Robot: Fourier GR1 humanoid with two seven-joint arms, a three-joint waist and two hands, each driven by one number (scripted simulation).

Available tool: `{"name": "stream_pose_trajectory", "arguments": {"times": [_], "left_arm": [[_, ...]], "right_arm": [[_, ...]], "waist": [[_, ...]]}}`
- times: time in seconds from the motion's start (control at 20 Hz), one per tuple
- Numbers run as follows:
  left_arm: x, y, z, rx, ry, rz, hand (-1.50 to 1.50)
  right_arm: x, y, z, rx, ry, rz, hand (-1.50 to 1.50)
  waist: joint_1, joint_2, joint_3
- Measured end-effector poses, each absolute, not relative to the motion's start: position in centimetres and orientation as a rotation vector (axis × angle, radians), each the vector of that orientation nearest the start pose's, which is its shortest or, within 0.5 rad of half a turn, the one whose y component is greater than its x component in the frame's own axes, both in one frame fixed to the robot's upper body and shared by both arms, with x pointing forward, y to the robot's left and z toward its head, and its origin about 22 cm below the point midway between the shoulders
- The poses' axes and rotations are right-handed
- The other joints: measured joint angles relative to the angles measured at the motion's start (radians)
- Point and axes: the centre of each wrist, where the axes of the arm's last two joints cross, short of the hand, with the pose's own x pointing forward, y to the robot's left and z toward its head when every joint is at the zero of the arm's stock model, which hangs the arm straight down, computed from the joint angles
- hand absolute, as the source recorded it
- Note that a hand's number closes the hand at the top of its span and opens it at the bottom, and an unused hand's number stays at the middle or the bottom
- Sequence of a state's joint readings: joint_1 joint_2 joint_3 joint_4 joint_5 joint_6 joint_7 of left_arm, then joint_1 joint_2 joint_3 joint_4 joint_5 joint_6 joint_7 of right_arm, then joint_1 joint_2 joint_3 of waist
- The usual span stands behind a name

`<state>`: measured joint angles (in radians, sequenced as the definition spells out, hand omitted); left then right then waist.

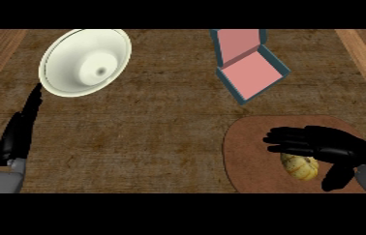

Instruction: Pick the squash from the cutting board and place it in the cardboard box

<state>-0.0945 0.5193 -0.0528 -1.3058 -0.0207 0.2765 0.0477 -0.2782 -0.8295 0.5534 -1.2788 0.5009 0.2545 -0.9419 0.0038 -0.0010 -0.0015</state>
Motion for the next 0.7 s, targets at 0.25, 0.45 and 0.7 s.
{"name": "stream_pose_trajectory", "arguments": {"times": [0.25, 0.45, 0.7], "left_arm": [[26.4, 36.2, 0.8, 0.656, -1.356, -0.212, 0.00], [26.4, 36.5, 1.5, 0.656, -1.365, -0.217, 0.00], [26.5, 36.2, 1.6, 0.653, -1.365, -0.211, 0.00]], "right_arm": [[27.9, -32.6, 2.5, 0.167, -1.660, 1.802, 1.50], [28.2, -32.2, 2.4, 0.119, -1.737, 1.749, 1.50], [28.6, -32.7, 2.3, 0.001, -1.813, 1.667, 1.50]], "waist": [[-0.003, -0.002, -0.007], [-0.004, -0.003, -0.009], [-0.006, -0.003, -0.008]]}}
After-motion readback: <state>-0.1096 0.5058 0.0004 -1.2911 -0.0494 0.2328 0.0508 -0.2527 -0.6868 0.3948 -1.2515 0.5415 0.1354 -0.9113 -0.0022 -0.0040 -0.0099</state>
